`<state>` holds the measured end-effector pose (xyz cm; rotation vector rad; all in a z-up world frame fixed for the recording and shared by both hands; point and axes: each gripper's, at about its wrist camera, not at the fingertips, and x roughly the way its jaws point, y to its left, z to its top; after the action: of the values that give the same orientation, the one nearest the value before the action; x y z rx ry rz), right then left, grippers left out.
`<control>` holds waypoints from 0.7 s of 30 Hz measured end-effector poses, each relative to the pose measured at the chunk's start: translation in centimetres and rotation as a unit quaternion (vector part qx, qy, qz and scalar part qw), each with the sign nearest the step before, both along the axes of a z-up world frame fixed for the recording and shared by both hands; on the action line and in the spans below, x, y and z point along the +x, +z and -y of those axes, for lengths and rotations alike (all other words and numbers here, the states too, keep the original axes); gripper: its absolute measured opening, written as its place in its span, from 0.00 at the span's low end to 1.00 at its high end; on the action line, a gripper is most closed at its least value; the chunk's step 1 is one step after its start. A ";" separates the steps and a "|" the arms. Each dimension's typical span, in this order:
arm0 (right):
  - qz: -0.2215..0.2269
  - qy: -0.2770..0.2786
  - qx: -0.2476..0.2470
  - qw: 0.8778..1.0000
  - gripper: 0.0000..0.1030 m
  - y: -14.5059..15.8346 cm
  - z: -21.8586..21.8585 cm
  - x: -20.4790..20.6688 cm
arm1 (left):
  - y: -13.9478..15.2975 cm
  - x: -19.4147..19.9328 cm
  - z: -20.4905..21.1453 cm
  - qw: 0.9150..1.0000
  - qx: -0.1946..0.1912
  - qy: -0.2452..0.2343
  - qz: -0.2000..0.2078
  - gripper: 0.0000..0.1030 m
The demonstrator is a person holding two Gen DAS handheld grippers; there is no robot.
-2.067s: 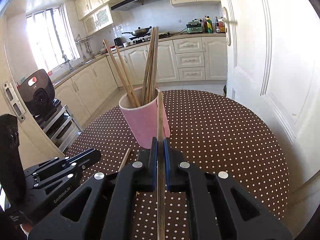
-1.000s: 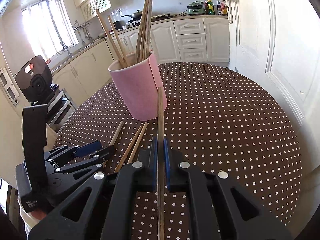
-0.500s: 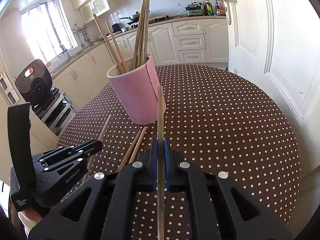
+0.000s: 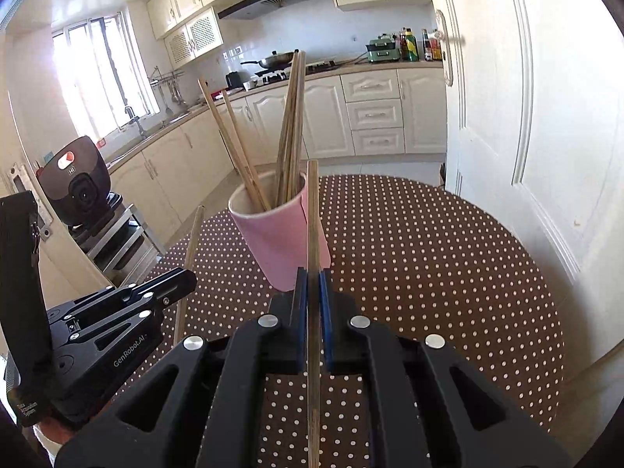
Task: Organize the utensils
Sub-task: 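Lift both held chopsticks and carry them toward the pink cup, then lower both held chopsticks into the pink cup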
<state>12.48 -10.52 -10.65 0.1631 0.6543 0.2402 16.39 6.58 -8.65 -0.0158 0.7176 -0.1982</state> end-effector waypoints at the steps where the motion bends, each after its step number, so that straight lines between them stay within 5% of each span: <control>1: 0.004 0.001 0.000 1.000 0.05 0.2 0.0 0.0 | 0.2 -0.1 0.0 1.000 -0.001 0.004 0.004 0.06; 21: 0.071 0.016 0.005 0.997 0.05 5.3 -1.0 1.1 | 4.9 0.0 0.8 0.997 -0.002 -0.002 0.071 0.06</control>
<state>13.54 -9.52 -5.31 0.1432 0.5157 0.2829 16.42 5.80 -3.73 -0.0033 0.5749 -0.2019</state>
